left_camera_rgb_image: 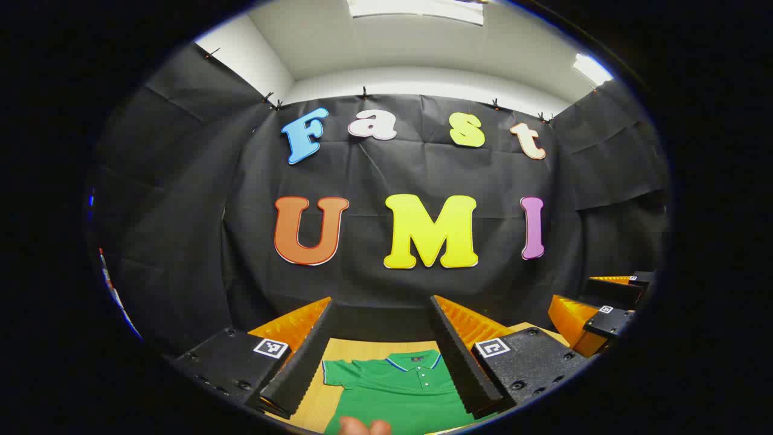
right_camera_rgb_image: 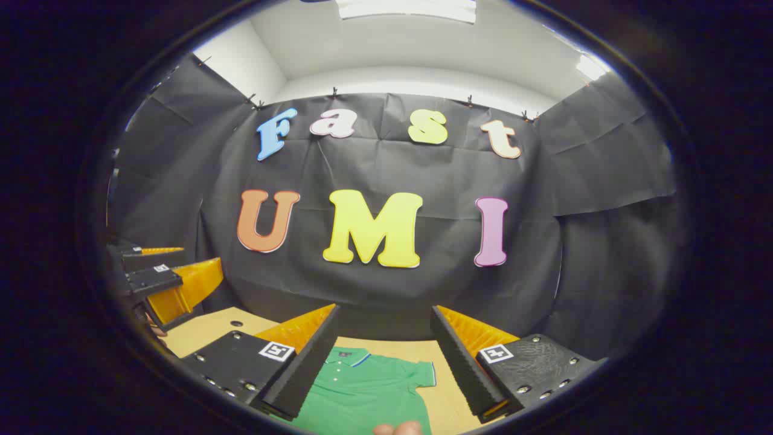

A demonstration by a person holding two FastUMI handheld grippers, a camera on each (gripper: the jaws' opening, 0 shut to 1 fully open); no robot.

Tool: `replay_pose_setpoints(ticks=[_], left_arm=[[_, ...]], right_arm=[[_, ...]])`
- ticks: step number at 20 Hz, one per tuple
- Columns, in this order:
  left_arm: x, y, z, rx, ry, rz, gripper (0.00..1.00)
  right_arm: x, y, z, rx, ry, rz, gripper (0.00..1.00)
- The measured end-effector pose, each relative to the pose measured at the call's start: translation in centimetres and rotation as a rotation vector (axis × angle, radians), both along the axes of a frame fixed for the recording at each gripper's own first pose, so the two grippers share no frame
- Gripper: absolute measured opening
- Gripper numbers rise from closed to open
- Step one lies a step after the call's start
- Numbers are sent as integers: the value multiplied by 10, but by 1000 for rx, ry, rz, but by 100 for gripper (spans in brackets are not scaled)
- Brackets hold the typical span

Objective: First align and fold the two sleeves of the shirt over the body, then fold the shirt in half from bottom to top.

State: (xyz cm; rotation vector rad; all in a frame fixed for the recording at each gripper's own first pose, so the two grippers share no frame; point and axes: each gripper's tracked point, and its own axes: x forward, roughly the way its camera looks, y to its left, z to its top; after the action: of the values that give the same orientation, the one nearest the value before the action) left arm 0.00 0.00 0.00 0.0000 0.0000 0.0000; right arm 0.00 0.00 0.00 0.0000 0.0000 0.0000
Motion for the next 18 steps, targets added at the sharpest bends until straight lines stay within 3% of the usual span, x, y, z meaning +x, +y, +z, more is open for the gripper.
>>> replay_pose_setpoints(ticks=[3, 4, 7, 9, 13, 18], left_arm=[[1, -6, 1, 15, 2, -22, 96], [3, -11, -4, 26, 28, -50, 100], [7, -22, -29, 34, 128, -99, 97], [7, -19, -19, 20, 106, -95, 100], [8, -24, 5, 15, -27, -122, 96], [9, -28, 6, 15, -35, -130, 96]], right_arm=[[7, -2, -1, 11, 9, -1, 95], [10, -2, -4, 14, 19, -3, 96], [12, -3, -6, 8, 31, -6, 95], [14, -3, -8, 1, 38, -6, 95], [17, -1, -5, -14, 34, 0, 95], [20, 1, -4, -21, 31, 5, 95]])
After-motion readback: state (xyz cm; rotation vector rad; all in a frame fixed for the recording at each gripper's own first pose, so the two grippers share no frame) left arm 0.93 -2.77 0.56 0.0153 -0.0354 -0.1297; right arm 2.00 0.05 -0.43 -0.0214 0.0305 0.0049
